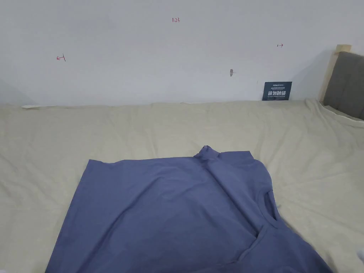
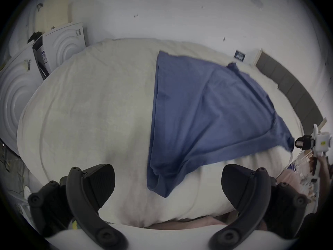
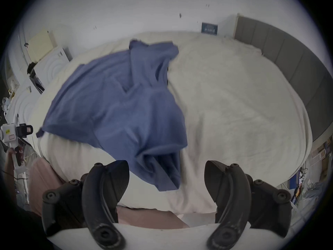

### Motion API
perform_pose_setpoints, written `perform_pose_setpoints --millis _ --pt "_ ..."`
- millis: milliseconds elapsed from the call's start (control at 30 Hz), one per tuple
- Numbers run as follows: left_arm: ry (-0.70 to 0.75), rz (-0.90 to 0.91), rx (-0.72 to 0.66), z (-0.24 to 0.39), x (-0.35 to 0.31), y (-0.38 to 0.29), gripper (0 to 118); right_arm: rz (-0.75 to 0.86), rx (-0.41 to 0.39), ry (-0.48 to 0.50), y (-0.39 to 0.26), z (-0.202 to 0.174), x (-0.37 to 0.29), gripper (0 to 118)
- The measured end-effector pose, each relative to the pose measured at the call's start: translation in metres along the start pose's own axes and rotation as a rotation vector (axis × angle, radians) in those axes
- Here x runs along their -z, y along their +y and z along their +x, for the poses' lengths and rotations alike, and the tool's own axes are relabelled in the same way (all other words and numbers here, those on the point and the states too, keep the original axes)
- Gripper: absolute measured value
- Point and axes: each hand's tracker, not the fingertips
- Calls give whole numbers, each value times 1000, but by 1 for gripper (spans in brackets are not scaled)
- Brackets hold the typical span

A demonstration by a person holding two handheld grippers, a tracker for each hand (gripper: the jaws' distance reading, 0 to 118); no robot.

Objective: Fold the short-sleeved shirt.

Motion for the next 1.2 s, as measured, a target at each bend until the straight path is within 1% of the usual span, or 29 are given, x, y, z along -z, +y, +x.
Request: perform_pose_setpoints --millis 167,200,233,267,300,333,367,400,433,467,500,533,600,667,733,767,800,900,933,967,1000,1033,1067,1100,1133,1200 --pt "-30 138 -9 17 -49 14 117 155 55 105 11 -22 -51 89" --pt "-31 178 -8 21 -60 15 116 189 62 130 12 -31 -61 88" --pt "-35 219 -10 24 -68 14 113 225 70 146 11 -37 -67 87" --pt "-68 248 -10 27 -77 13 101 258 77 149 9 -42 -72 82" --pt "-98 285 -11 31 -85 12 86 295 73 170 7 -48 -76 70" --pt "-112 296 -10 34 -90 11 69 319 67 189 5 -53 -78 51" --pt "-110 289 -8 36 -92 9 42 343 60 210 3 -58 -79 6" --pt "-113 289 -12 41 -94 7 17 357 61 203 1 -63 -79 0" --pt "-105 297 -2 45 -96 5 0 358 58 184 -1 -67 -77 0" --pt "-90 310 13 49 -96 1 0 367 65 180 -4 -71 -78 0" --pt "-63 369 30 48 -95 -5 0 369 62 190 -5 -73 -79 0" --pt "-70 392 20 47 -96 -10 0 372 63 210 -7 -74 -79 0" --pt "-95 386 -3 45 -100 -13 0 375 64 227 -7 -79 -79 0" --pt "-86 369 -13 37 -94 -13 0 365 46 228 -9 -82 -79 0" --pt "-1 298 14 32 -84 -8 0 359 30 222 -7 -82 -78 0" --pt "19 182 37 28 -72 -2 0 357 27 224 -7 -82 -77 0" --pt "19 104 43 22 -59 0 0 350 29 228 -7 -82 -77 0" --pt "44 13 38 5 -18 -5 0 329 57 259 -7 -79 -70 0" --pt "41 -13 28 1 -8 -6 3 321 64 266 -8 -78 -69 0" --pt "33 -48 18 -4 2 -7 17 310 71 271 -9 -77 -67 0" --pt "33 -67 13 -8 11 -7 34 301 78 274 -9 -78 -65 0" --pt "21 -79 3 -7 16 -7 58 293 83 278 -9 -77 -63 0" --pt "31 -81 5 -8 24 -7 89 282 87 283 -10 -76 -61 0" --pt "38 -86 1 -9 32 -7 104 274 89 282 -11 -75 -59 0" --pt "48 -87 2 -9 37 -7 111 268 90 279 -11 -75 -57 0" --pt "62 -73 8 -8 42 -8 112 256 95 274 -11 -73 -53 0"
